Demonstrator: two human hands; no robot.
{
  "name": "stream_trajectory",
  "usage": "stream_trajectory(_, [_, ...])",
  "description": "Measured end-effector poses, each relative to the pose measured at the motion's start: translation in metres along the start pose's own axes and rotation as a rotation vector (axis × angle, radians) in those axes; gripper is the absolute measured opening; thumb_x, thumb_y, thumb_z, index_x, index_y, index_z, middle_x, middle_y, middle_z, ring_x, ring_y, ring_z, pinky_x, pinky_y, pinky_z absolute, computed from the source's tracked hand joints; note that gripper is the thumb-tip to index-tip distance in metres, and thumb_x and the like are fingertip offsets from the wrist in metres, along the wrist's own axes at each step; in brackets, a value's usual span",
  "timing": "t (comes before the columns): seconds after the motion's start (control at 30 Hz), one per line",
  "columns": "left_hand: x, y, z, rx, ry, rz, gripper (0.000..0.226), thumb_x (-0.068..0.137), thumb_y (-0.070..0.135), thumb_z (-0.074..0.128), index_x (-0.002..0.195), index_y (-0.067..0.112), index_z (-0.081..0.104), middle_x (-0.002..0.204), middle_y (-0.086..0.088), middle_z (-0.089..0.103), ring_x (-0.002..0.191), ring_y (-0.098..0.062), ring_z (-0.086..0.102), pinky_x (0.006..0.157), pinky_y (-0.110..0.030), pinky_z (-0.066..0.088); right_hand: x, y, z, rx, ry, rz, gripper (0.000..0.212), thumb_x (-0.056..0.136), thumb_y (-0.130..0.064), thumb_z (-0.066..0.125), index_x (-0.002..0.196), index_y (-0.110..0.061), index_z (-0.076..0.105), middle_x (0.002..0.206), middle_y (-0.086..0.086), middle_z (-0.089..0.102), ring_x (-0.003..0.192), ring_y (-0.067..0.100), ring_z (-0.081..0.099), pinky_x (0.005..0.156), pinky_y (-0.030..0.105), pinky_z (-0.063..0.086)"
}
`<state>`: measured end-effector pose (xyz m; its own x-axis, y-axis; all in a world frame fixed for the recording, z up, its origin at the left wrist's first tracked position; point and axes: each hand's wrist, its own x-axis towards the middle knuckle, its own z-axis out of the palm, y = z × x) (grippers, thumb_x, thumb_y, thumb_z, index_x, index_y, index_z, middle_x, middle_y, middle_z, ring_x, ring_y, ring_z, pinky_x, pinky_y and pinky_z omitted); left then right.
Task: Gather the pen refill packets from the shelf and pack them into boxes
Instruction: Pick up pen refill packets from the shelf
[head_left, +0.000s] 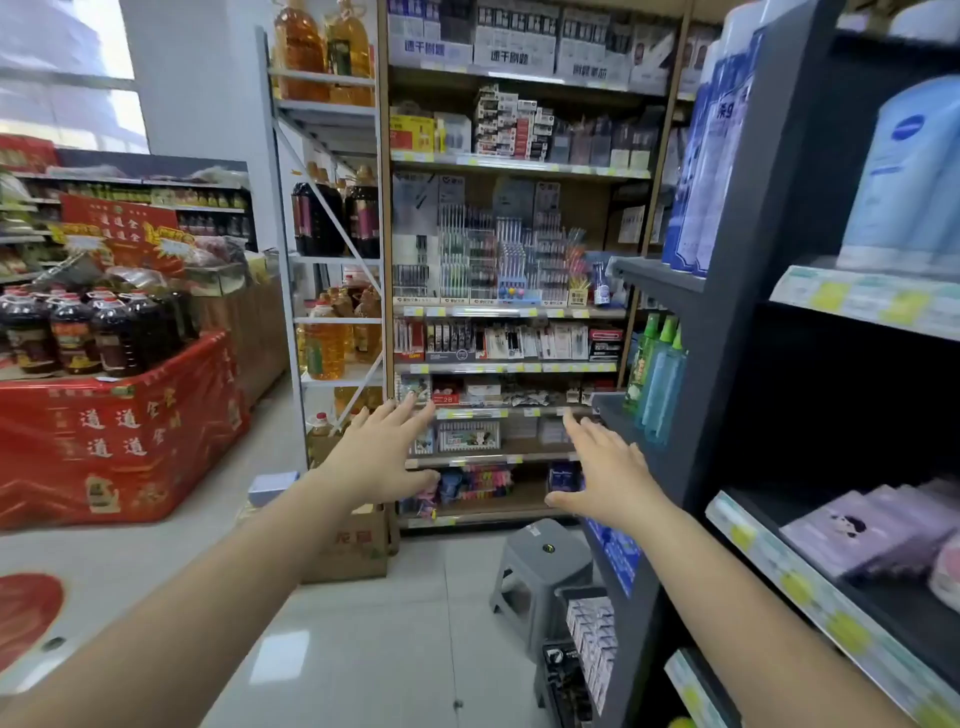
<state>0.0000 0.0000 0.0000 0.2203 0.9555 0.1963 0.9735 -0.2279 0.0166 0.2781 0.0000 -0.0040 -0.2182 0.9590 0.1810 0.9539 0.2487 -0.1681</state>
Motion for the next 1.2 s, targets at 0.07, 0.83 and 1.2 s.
stream_trajectory(0.07, [0.001,0.007,0.006,0.028,0.012,0.010,0.089,0.085,0.061,0.047,0.152,0.031,-0.003,0.160,-0.002,-0.004,0.147,-0.025,-0.001,0.117,-0.047,0.002,0.001,0.004,0.004,0.007,-0.011,-0.005,0.107,0.078,-0.056,0.066,0.151,-0.027,-0.007,0.160,0.001,0.005,0.147,0.022,0.007,0.116,0.052,0.010])
stream_trajectory(0.83, [0.273,-0.086,0.089,0.118,-0.039,0.080,0.090,0.086,0.061,0.047,0.152,0.028,-0.005,0.160,-0.006,-0.005,0.147,-0.029,-0.001,0.117,-0.048,0.003,0.295,0.017,0.070,-0.035,-0.069,-0.031,0.101,0.081,-0.055,0.064,0.151,-0.027,-0.003,0.160,-0.002,0.005,0.146,0.022,0.008,0.117,0.051,0.010])
stream_trajectory(1.2, [0.420,-0.163,0.148,0.089,-0.044,0.029,0.092,0.085,0.064,0.045,0.152,0.027,-0.007,0.160,-0.006,-0.003,0.147,-0.029,0.002,0.117,-0.048,0.004,0.474,0.030,0.149,-0.037,-0.146,-0.086,0.104,0.079,-0.057,0.064,0.151,-0.026,-0.004,0.160,0.001,0.008,0.146,0.023,0.011,0.116,0.054,0.014])
